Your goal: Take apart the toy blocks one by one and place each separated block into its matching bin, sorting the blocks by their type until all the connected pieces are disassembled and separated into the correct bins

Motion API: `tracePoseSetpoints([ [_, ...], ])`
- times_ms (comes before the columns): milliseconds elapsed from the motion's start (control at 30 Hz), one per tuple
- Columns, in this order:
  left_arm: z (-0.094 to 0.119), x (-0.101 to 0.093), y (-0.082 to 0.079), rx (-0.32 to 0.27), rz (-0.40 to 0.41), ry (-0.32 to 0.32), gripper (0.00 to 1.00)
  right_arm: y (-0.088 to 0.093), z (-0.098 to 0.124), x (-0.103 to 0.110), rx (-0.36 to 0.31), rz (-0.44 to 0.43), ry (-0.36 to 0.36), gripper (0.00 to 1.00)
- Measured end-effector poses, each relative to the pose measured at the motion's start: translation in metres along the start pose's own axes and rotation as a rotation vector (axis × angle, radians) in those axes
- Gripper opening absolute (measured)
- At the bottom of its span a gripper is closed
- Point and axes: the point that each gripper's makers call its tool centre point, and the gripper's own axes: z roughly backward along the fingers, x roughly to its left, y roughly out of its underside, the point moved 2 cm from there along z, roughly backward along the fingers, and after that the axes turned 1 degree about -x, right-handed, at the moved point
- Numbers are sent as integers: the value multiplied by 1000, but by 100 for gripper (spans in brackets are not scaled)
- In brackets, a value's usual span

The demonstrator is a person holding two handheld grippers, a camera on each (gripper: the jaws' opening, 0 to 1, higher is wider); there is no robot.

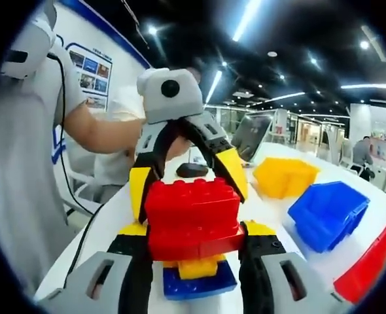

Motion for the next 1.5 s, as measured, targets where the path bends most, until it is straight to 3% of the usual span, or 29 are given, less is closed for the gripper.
tracePoseSetpoints([
  [100,0,0,-1,-13,-2,-4,44,0,0,0,0,-16,-6,51],
  [167,-1,3,0,-39,43,-5,46,1,0,-1,-8,-12,-2,51],
  [233,-2,4,1,-85,208,8,47,0,1,0,-30,-30,-15,52],
  [267,-2,8,2,-94,291,-19,47,0,3,-5,-44,-33,7,52],
  [300,-3,8,1,-121,386,18,47,0,5,-5,-44,-33,2,52],
  [367,0,14,0,-167,448,32,47,0,5,-5,-42,-28,11,52],
  [500,-1,13,2,-170,441,33,47,0,6,-5,-29,-17,18,52],
  [600,0,12,1,-163,333,25,44,1,6,-5,6,-7,8,52],
  [667,0,14,0,-191,296,-5,43,2,6,-6,25,-4,9,51],
  [1233,1,12,0,-211,169,-58,42,5,4,-10,40,-63,3,51],
  [1367,-1,14,4,-214,214,-46,46,4,3,-10,29,-50,15,51],
  [1433,-5,12,15,-125,291,-29,50,4,3,-10,32,-42,21,52],
  [1500,-10,14,11,-123,296,-14,51,4,2,-11,33,-36,28,52],
])
